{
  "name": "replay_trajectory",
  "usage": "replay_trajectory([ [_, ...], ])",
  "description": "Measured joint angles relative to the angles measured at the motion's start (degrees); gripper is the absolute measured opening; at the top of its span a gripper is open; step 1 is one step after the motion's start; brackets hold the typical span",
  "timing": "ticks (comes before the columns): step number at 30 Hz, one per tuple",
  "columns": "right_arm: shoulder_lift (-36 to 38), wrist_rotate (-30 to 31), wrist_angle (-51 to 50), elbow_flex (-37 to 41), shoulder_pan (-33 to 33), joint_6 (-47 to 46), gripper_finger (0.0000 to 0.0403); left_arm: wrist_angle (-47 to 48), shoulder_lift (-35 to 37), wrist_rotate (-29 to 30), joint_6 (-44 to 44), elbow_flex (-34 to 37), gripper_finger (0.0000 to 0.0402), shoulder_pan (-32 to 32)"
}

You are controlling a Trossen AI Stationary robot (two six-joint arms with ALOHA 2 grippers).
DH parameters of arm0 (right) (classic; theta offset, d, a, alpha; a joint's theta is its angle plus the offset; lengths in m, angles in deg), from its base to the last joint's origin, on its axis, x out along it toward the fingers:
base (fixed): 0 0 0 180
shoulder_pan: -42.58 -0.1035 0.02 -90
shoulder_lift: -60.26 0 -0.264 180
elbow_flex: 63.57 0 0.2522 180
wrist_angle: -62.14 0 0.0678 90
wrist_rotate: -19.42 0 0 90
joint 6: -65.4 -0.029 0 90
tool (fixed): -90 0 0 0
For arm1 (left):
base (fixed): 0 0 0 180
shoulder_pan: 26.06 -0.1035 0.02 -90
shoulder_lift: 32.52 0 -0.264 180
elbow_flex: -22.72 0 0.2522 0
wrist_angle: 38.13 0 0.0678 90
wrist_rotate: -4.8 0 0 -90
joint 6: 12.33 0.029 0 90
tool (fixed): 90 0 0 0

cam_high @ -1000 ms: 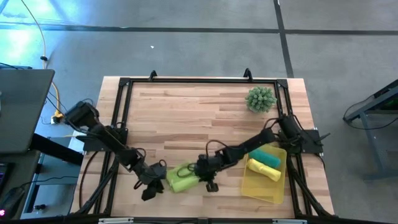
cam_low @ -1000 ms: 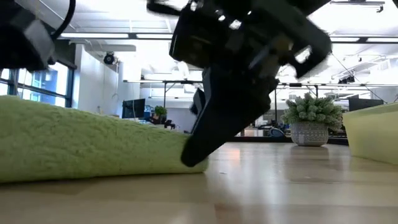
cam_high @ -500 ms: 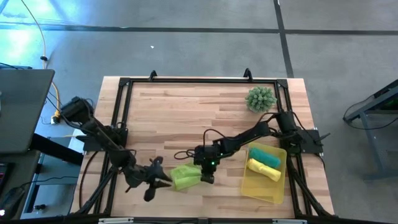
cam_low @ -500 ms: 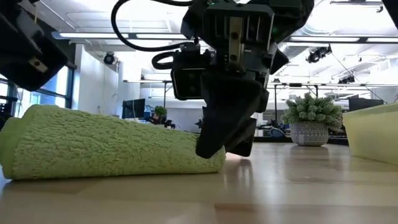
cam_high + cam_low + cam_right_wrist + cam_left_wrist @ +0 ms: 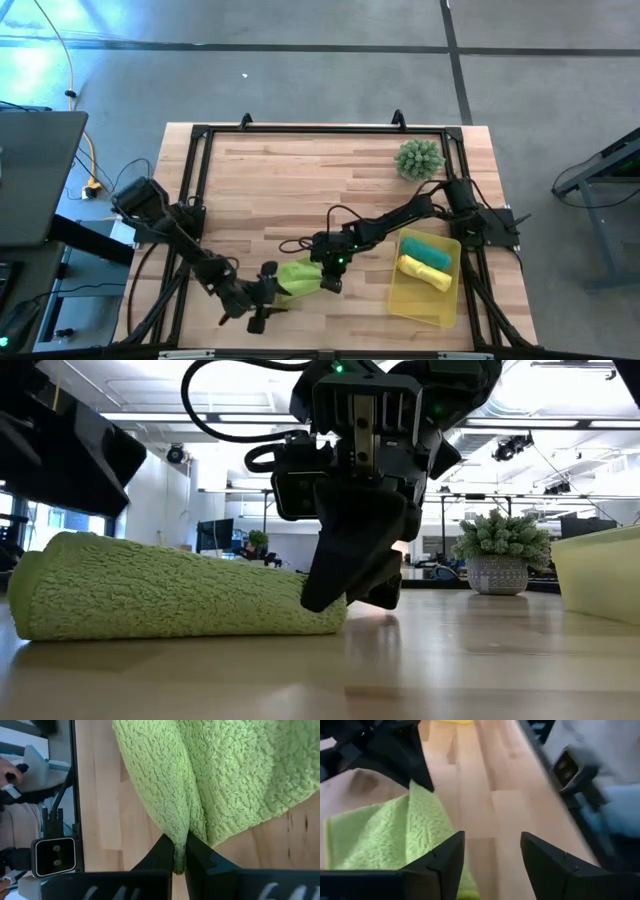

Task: Roll microfiber towels into tight, uniform cylinder then place into a basket
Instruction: Roll the green microfiber cloth

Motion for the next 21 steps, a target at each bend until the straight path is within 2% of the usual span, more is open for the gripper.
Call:
replay_trajectory([
  [6,0.02,0.01,0.10,-0.02,0.01,-0.02,0.0004,9.46,-5.98,7.20,1.01,-5.72,0.0187,-0.18],
  [13,0.09,0.51,1.02,-0.11,0.03,2.20,0.0013,23.18,-8.10,5.41,-8.70,-9.88,0.0179,0.01],
  [16,0.11,0.49,2.16,-0.11,0.04,6.01,0.0035,23.43,-8.08,4.38,-12.37,-9.92,0.0169,0.00],
  [21,1.35,-0.48,0.80,-1.77,0.62,16.50,0.0095,25.01,-8.01,3.70,-14.95,-9.93,0.0138,0.02],
])
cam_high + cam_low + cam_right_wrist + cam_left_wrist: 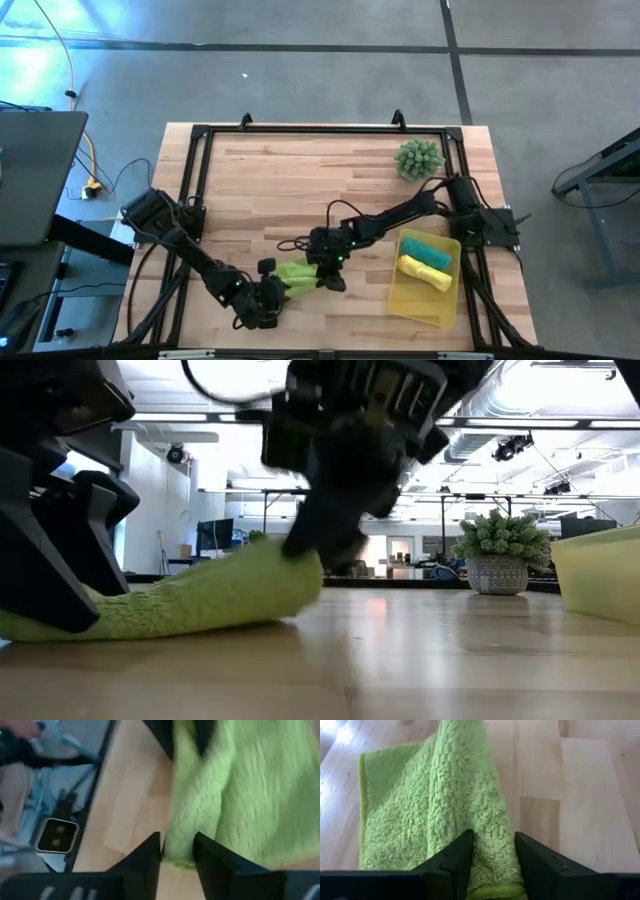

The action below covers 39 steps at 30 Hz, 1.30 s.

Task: Roll microfiber towels into tight, uniform cylinder then place into a basket
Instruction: Roll the green microfiber cloth

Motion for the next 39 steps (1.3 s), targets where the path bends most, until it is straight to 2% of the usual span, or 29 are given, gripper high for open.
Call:
replay_trajectory([
  [4,1.92,-0.77,-5.28,-3.66,0.12,12.98,0.0126,1.70,0.10,-0.06,-1.21,0.07,0.0103,0.31],
  [6,3.05,0.81,-7.56,-5.30,-0.69,21.61,0.0131,2.15,0.08,-0.06,-1.33,0.18,0.0086,0.58],
  [9,4.66,5.74,-10.19,-7.11,-3.32,33.13,0.0133,3.01,0.04,-0.35,-1.94,0.19,0.0063,0.82],
  [13,4.65,16.23,-9.60,-7.09,-8.02,41.64,0.0133,3.47,0.04,-0.75,-2.86,0.21,0.0046,0.76],
  [16,3.33,26.76,-9.43,-6.97,-11.03,43.25,0.0133,3.70,0.03,-0.77,-2.84,0.21,0.0042,0.76],
  [18,2.15,31.55,-9.04,-6.94,-12.33,42.62,0.0133,3.58,0.00,-0.76,-2.84,0.21,0.0042,0.76],
  [22,-0.19,33.27,-7.43,-6.91,-12.76,38.94,0.0134,3.35,-0.04,-0.71,-2.86,0.25,0.0042,0.76],
  [26,-1.06,39.58,-6.56,-6.90,-12.77,38.17,0.0134,3.00,-0.07,-0.71,-2.88,0.32,0.0042,0.72],
  [35,-1.52,39.75,-6.64,-6.90,-11.85,37.18,0.0134,2.87,-0.07,-0.71,-3.01,0.32,0.0042,0.72],
  [39,-0.71,41.54,-10.77,-9.08,-13.03,36.13,0.0134,2.83,-0.07,-0.70,-3.01,0.34,0.0042,0.72],
])
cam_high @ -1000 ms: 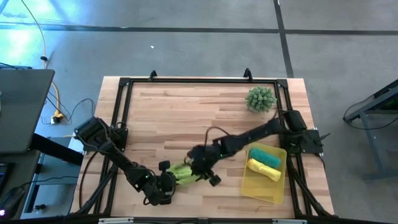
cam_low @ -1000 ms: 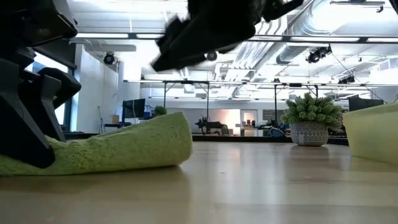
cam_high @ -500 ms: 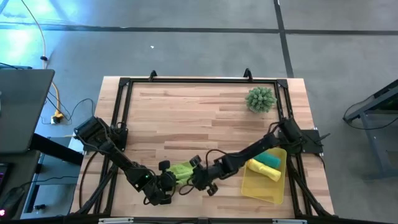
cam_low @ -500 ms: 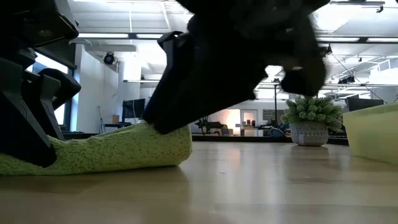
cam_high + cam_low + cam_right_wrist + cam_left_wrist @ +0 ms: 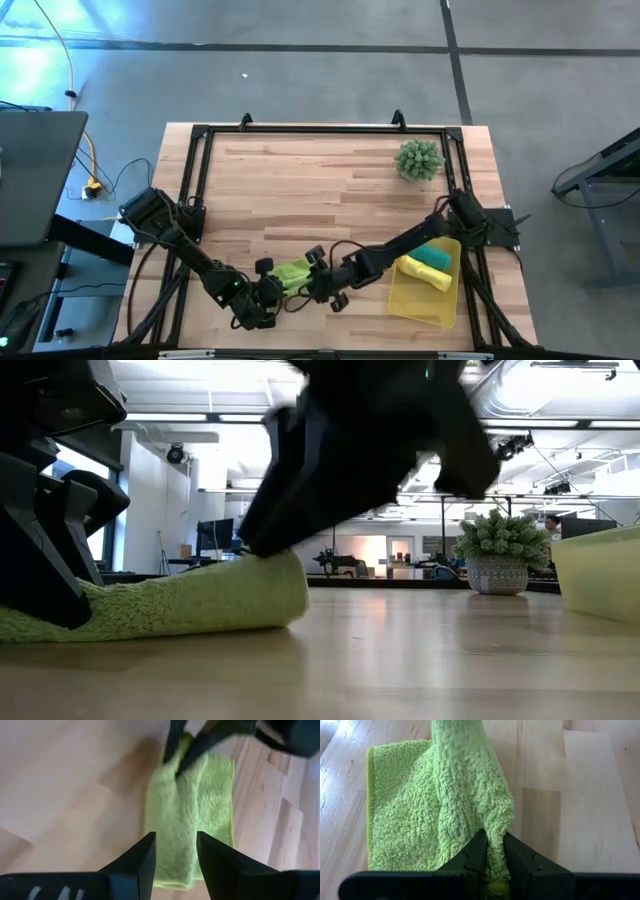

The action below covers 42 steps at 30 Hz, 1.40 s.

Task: Roll microfiber towels into tight, uniform cylinder then place into a basket
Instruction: Roll the green microfiber cloth

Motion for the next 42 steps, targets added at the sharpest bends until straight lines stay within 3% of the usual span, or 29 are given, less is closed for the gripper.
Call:
replay_trajectory([
  [5,0.15,0.09,-5.06,-2.92,-1.79,-5.61,0.0134,-0.01,0.00,0.01,0.00,0.00,0.0042,0.00],
  [18,0.10,1.96,10.53,7.76,0.62,-6.05,0.0134,-0.11,0.00,0.02,-0.86,0.02,0.0042,0.00],
  [32,-0.59,-10.32,13.12,10.71,3.99,-3.21,0.0134,-0.11,0.13,0.54,-2.46,0.02,0.0042,0.00],
  [42,-2.94,-11.89,13.07,10.57,5.04,-8.04,0.0145,-0.31,0.87,0.51,-5.29,-0.27,0.0059,0.06],
])
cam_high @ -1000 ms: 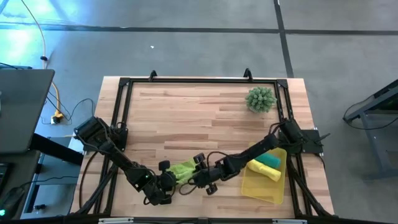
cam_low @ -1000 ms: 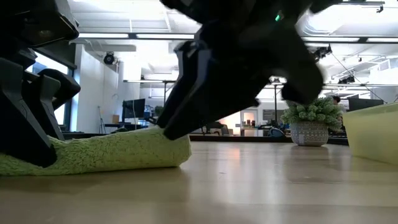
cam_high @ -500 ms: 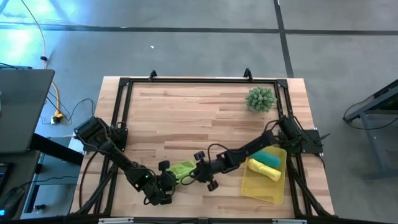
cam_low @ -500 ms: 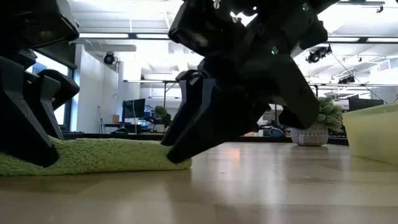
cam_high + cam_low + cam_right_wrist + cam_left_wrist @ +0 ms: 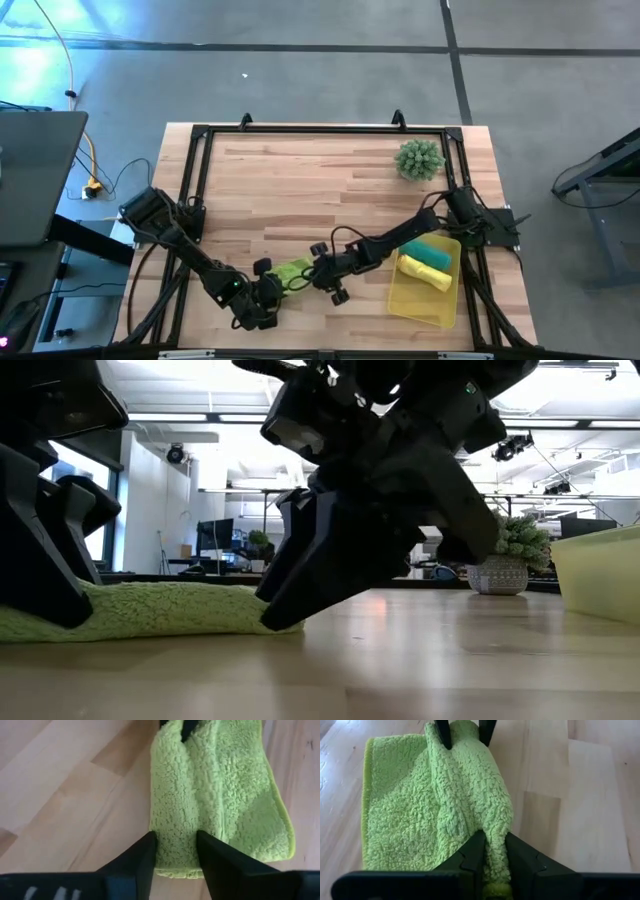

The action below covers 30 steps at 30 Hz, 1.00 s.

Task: Roll microfiber towels into tight, uniform cylinder then place into a basket
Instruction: Roll the green microfiber cloth

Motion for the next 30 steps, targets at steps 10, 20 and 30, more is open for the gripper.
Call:
replay_trajectory([
  [10,-0.11,0.12,-0.48,0.00,0.59,-1.72,0.0011,8.60,6.24,-8.06,-0.57,-2.90,0.0060,0.11],
  [20,-0.21,-13.96,-7.61,-3.71,4.49,-25.67,0.0008,12.22,13.10,-7.79,-2.19,-3.03,0.0060,1.31],
  [30,-1.10,-32.43,-8.22,-6.27,10.64,-41.81,0.0006,11.96,9.26,-2.26,-2.32,-3.06,0.0060,0.97],
])
